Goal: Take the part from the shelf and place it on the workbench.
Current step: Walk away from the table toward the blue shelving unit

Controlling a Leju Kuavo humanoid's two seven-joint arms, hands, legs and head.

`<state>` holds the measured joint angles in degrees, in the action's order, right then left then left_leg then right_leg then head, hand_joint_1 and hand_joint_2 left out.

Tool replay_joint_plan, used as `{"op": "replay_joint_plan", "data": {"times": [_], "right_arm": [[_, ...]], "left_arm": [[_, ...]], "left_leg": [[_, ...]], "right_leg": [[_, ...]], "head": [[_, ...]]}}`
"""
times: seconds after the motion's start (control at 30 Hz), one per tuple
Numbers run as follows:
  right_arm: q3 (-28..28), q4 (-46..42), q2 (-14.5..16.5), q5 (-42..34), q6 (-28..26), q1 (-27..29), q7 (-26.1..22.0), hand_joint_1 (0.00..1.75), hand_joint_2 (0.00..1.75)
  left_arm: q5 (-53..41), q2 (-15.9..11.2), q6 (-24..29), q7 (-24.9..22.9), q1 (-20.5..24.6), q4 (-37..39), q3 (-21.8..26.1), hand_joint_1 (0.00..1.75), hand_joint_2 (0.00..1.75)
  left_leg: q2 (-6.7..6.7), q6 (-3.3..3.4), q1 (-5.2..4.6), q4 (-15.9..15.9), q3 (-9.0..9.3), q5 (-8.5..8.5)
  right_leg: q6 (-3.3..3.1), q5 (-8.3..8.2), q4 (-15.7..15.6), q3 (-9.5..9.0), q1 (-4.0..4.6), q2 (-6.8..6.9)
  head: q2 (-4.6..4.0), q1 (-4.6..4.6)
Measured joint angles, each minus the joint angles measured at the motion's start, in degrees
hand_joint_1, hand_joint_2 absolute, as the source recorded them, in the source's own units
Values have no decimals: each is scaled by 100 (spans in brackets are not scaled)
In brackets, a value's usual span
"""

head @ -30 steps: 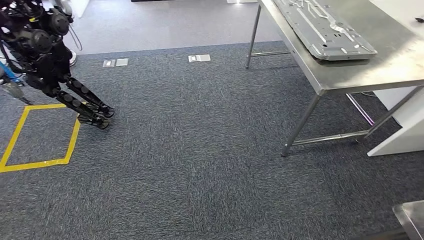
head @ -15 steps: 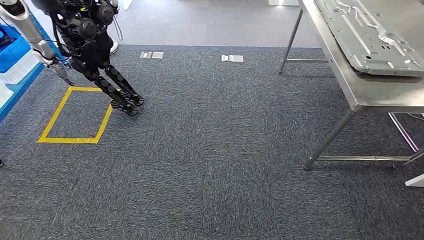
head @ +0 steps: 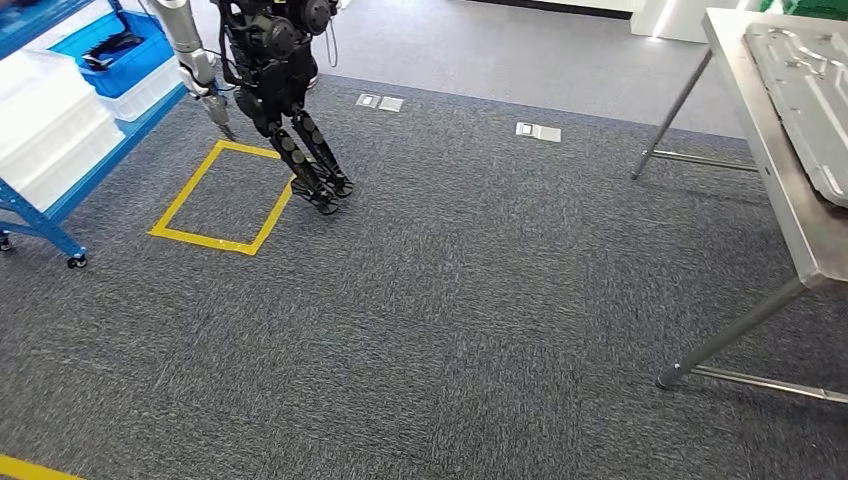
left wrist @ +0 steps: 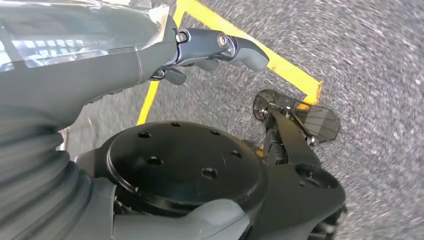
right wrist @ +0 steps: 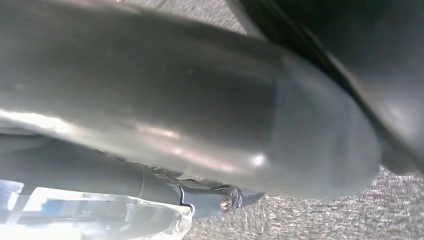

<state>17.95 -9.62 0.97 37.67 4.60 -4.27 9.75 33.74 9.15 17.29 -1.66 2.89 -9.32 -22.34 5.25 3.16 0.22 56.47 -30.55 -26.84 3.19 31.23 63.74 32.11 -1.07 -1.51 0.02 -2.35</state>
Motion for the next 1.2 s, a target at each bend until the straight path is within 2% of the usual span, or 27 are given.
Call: {"op": "replay_joint_plan", "data": {"times": [0.03, 0.1, 0.17, 0.2, 0.23, 0.3, 0.33, 0.37, 0.4, 0.43, 0.5, 0.57, 0.6, 0.67, 0.7, 0.77, 0.8, 0.83, 0.87, 0.9, 0.93, 0.97, 1.03, 1.07, 1.13, 1.17, 1.2], "right_arm": [[2, 4, 4, -14, 26, 1, -14, 0, 0], [3, 11, 29, -29, 65, -9, -31, 0, 0], [4, 13, 63, -21, 75, -32, -14, 0, 0], [6, 14, 74, -6, 83, -41, 13, 0, 0], [10, 14, 81, 15, 98, -41, 55, 0, 0], [28, 15, 86, 70, 141, -36, 174, 0, 0], [43, 15, 86, 101, 162, -33, 247, 0, 0], [60, 15, 86, 136, 181, -35, 323, 0, 0], [80, 15, 86, 183, 197, -43, 393, 0, 0], [104, 15, 87, 245, 210, -55, 445, 0, 0], [182, 15, 99, 387, 221, -81, 471, 0, 0], [271, 15, 117, 495, 209, -91, 422, 0, 0], [309, 15, 125, 526, 193, -94, 394, 0, 0], [364, 14, 146, 554, 147, -109, 373, 0, 0], [379, 13, 158, 549, 128, -116, 382, 0, 0], [385, 13, 184, 492, 113, -101, 412, 0, 0], [380, 12, 193, 437, 113, -86, 428, 0, 0], [371, 12, 203, 377, 115, -78, 438, 0, 0], [359, 10, 210, 323, 118, -82, 445, 0, 0], [347, 9, 214, 287, 120, -90, 447, 0, 0], [339, 8, 219, 271, 121, -96, 453, 0, 0], [333, 7, 221, 261, 121, -98, 461, 0, 0], [328, 7, 231, 245, 109, -82, 471, 0, 0], [324, 8, 237, 236, 86, -71, 454, 0, 0], [308, 8, 258, 227, 15, -52, 384, 0, 0], [292, 8, 270, 224, -20, -52, 348, 0, 0], [272, 7, 286, 214, -44, -53, 327, 0, 0]], "left_arm": [[14, 9, 8, -14, 2, -1, 28, 0, 175], [8, 17, 41, -34, -3, -1, 61, 0, 175], [-15, 16, 73, -64, -12, 0, 71, 0, 175], [-25, 14, 79, -90, -16, 0, 71, 0, 175], [-27, 13, 85, -121, -11, 0, 72, 0, 175], [-14, 9, 108, -198, 10, -1, 74, 0, 175], [8, 8, 135, -230, 20, -1, 80, 0, 175], [47, 6, 168, -244, 24, -2, 95, 0, 175], [94, 6, 194, -224, 22, -2, 122, 0, 175], [143, 7, 198, -165, 13, -4, 155, 0, 175], [216, 9, 162, 41, -4, -9, 229, 0, 87], [261, 37, 215, 226, 5, -14, 293, 0, 0], [283, 61, 273, 276, 14, -15, 319, 0, 0], [316, 95, 268, 328, 13, -16, 362, 0, 0], [326, 97, 194, 350, 4, -17, 383, 0, 0], [337, 85, 0, 403, -9, -18, 421, 0, 0], [341, 80, -81, 430, -11, -19, 436, 0, 0], [342, 73, -138, 451, -12, -18, 446, 0, 0], [342, 67, -180, 466, -14, -17, 454, 0, 0], [340, 62, -203, 474, -16, -17, 458, 0, 0], [339, 57, -214, 479, -19, -16, 461, 0, 0], [337, 54, -224, 483, -21, -16, 462, 0, 0], [323, 49, -220, 503, -18, -16, 464, 0, 0], [305, 46, -200, 522, -15, -16, 466, 0, 0], [251, 38, -101, 565, -16, -16, 464, 0, 0], [227, 33, -21, 579, -24, -14, 463, 0, 0], [214, 25, 56, 585, -32, -12, 461, 0, 0]], "left_leg": [[77, -34, -4, 16, -6, -9], [182, -110, -11, 39, -48, -14], [259, -171, 5, 48, -93, -3], [203, -195, 13, 87, -119, -27], [69, -218, 13, 215, -181, -110], [-295, -256, 2, 815, -465, -448], [-403, -270, 0, 1219, -663, -635], [-449, -276, 1, 1549, -827, -754], [-472, -273, 1, 1707, -903, -769], [-494, -261, 0, 1660, -872, -687], [-657, -206, -12, 992, -496, -349], [-904, -153, -53, 319, -133, -151], [-962, -134, -74, 170, -62, -131], [-851, -98, -99, 105, -65, -114], [-783, -74, -88, 75, -55, -83], [-643, -16, -45, 9, -33, -15], [-575, 1, -28, -4, -32, 5], [-501, 15, -21, -6, -42, 13], [-422, 19, -18, -5, -45, 16], [-344, 18, -14, -4, -42, 16], [-258, 14, -7, -1, -30, 15], [-171, 4, 2, 4, -17, 12], [-3, -43, 6, 31, -14, 1], [72, -83, 4, 48, -33, -4], [190, -171, 5, 60, -89, -1], [249, -213, 19, 51, -114, 11], [227, -245, 30, 64, -134, 10]], "right_leg": [[13, -136, -349, -141, -15, -100], [-48, -245, -667, -260, -11, -221], [-151, -268, -672, -266, 9, -125], [-185, -280, -679, -274, 9, -68], [-222, -289, -687, -275, 6, -2], [-279, -283, -695, -275, 25, 144], [-304, -274, -695, -271, 41, 226], [-316, -265, -694, -258, 57, 306], [-328, -255, -694, -250, 69, 384], [-340, -244, -694, -249, 78, 456], [-361, -221, -694, -275, 99, 584], [-341, -190, -688, -312, 143, 696], [-321, -177, -687, -334, 158, 751], [-276, -162, -700, -380, 166, 870], [-252, -143, -677, -388, 155, 847], [-227, 23, -369, -253, 135, 579], [-230, 172, -31, -84, 113, 388], [-237, 331, 370, 108, 104, 261], [-228, 450, 733, 279, 94, 204], [-199, 493, 948, 375, 87, 183], [-146, 433, 929, 360, 75, 173], [-79, 289, 691, 246, 53, 151], [38, -60, -124, -105, -12, -46], [37, -163, -432, -223, -35, -157], [-55, -201, -665, -295, -27, -256], [-122, -212, -672, -300, -17, -201], [-170, -228, -684, -313, -17, -139]], "head": [[0, 1], [0, 4], [0, 7], [0, 8], [0, 13], [0, 25], [0, 29], [0, 30], [0, 30], [0, 29], [0, 29], [0, 25], [0, 23], [0, 18], [0, 20], [0, 12], [0, 8], [0, 3], [0, 1], [0, 1], [0, 0], [0, 1], [0, -1], [0, 0], [0, 1], [0, 3], [0, 3]]}}
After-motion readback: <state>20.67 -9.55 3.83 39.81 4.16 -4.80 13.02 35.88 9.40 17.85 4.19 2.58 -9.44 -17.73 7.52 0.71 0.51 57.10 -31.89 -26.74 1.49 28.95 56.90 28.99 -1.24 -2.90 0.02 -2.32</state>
